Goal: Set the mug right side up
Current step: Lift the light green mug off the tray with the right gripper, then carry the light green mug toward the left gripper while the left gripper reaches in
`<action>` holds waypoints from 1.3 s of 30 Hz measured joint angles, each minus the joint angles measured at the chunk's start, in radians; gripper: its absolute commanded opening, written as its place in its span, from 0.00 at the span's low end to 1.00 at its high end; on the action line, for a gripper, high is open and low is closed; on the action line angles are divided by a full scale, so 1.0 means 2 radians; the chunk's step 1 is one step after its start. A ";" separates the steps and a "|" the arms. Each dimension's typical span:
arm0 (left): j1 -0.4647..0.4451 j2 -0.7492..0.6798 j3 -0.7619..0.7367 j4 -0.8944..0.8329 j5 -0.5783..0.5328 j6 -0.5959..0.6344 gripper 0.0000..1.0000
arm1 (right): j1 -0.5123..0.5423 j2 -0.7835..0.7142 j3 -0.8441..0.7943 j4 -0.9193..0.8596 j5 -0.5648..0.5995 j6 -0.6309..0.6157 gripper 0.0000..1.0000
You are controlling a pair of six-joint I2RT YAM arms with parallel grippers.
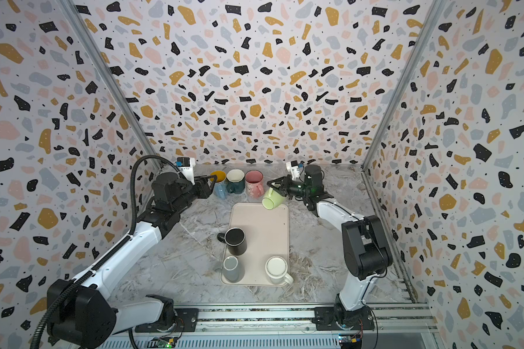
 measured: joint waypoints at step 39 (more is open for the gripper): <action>-0.060 0.046 0.178 -0.315 0.256 0.154 0.49 | 0.265 -0.161 -0.061 -0.148 0.396 -0.703 0.00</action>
